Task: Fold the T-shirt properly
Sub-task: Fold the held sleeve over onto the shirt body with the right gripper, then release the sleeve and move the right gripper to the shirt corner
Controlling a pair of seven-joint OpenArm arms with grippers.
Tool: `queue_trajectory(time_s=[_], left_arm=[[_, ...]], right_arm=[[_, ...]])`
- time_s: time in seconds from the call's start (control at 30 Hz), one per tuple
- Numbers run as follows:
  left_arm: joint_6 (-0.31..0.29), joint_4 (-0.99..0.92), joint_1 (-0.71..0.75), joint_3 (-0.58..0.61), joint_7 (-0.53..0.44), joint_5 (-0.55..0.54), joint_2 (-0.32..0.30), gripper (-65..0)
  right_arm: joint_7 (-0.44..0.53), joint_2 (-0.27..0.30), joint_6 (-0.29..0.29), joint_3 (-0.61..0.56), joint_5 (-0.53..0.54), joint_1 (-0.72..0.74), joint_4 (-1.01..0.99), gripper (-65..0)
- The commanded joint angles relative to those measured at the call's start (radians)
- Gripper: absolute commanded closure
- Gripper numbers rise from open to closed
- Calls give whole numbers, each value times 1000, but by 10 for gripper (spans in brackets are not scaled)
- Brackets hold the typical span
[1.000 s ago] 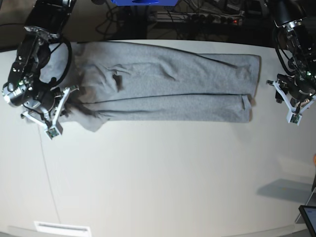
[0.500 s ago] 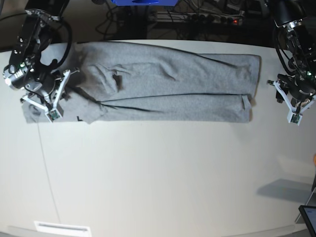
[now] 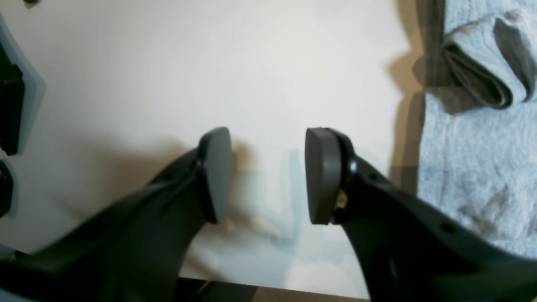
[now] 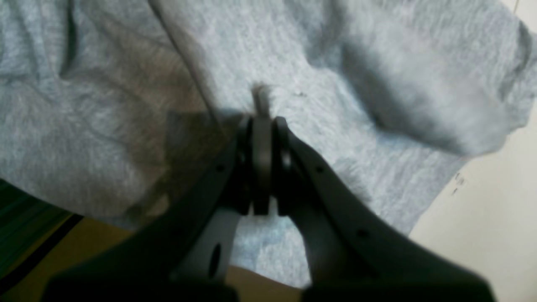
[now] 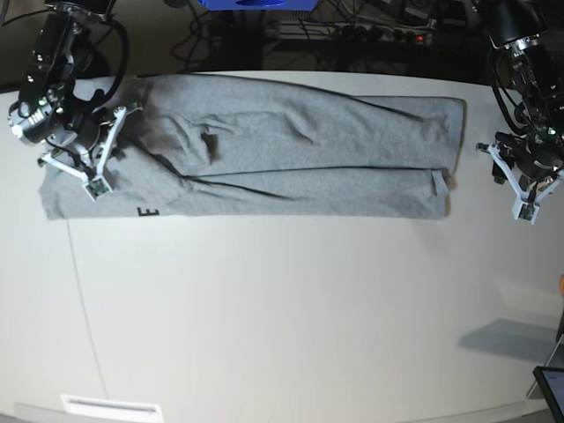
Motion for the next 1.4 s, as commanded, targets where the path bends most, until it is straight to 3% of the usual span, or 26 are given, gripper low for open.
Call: queue_trajectory(time_s=[0.0,0.1,0.4,0.53,0.67,1.13,1.2,1.37], left_arm=[[5,14,-10,-8,-14,1,-24,-289],[5,14,-10,-8,-14,1,-24,-289],[5,14,-8,-6,-14,1,-24,-289],[5,12,-10,61,-14,1,-38,-289],[5,-16,-42,112,-14,1,-35,-289],[5,-35,-80,107,-14,0,-35,-289],[5,-35,-83,107,-14,-2,-35,-289],[5,-32,-108,106,-14,-6,-32,-289]], right_arm=[[13,8,6,5,33,-1,25,0],[14,16,6,12,120,-10,29,0],[40,51,6,185,328,-73,29,0],[8,61,6,263,417,-101,28,0],[4,62,6,283,424,-108,25,0],[4,38,-17,283,429,-153,20,0],[4,28,-29,283,429,-150,20,-36],[4,2,-72,283,429,-147,8,-197]])
